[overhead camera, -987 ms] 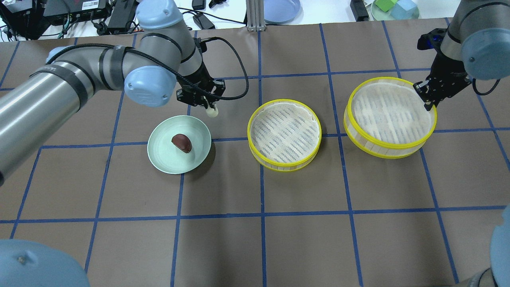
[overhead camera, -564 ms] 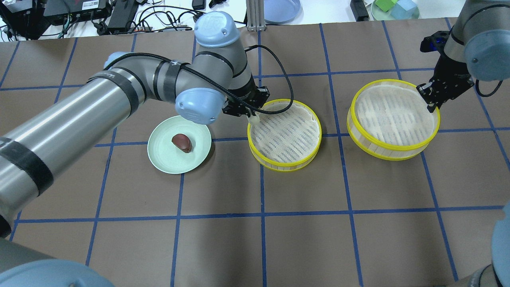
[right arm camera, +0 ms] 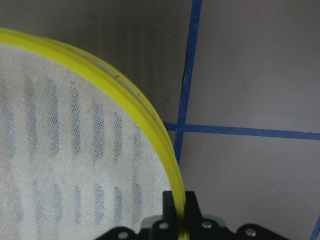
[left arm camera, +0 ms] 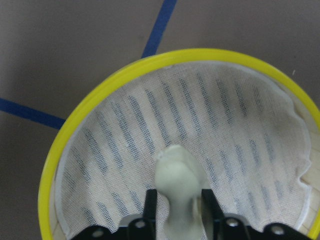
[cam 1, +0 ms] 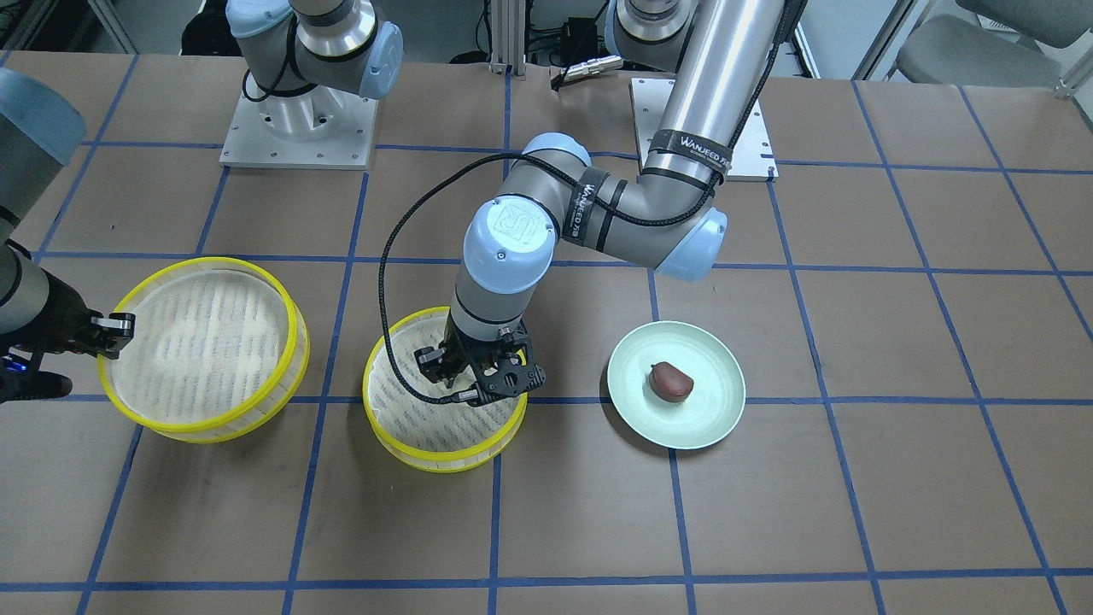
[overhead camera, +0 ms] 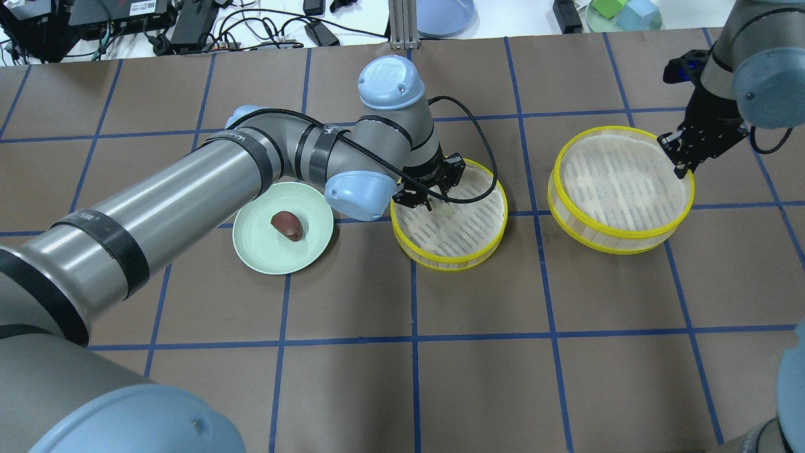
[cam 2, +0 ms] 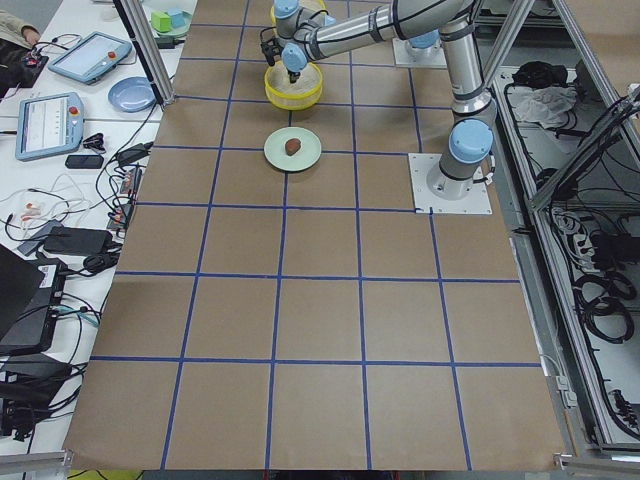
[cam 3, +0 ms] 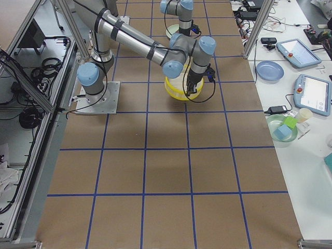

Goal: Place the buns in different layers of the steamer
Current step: 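Lower the white bun into the lower steamer tier and open the left gripper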

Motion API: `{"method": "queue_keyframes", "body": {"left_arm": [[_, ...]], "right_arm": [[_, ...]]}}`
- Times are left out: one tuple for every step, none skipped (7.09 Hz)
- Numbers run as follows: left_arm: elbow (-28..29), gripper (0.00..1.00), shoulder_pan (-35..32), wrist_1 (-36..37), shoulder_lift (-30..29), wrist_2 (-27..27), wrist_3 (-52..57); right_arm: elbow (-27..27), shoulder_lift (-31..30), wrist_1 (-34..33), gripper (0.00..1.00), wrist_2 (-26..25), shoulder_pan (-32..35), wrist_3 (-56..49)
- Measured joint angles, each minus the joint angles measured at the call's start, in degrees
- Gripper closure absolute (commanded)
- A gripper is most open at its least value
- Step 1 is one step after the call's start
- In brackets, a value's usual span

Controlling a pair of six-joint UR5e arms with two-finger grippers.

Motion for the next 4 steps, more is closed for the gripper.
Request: {"method": "queue_keyframes", "body": {"left_arm": [[0.05,0.00,-0.01,0.03,0.37,0.01,0.51],[0.20,0.00,0.11,-0.04,1.22,0.23,1.81],[0.15,0.00,1.28,-0.38,2.49,2.78,6.96],[-0.15,0.00,3.93,-1.77,3.97,6.83,14.33]], "right_arm": [[0.01,0.00,0.00,1.00,0.04,0.00,-0.01],[0.04,-0.01,0.00,1.00,0.06,0.00,0.00],[0.08,-0.01,0.00,1.00,0.06,0.00,-0.01],[0.08,-0.07,0.07,1.00,0.11,0.03,0.05]]}}
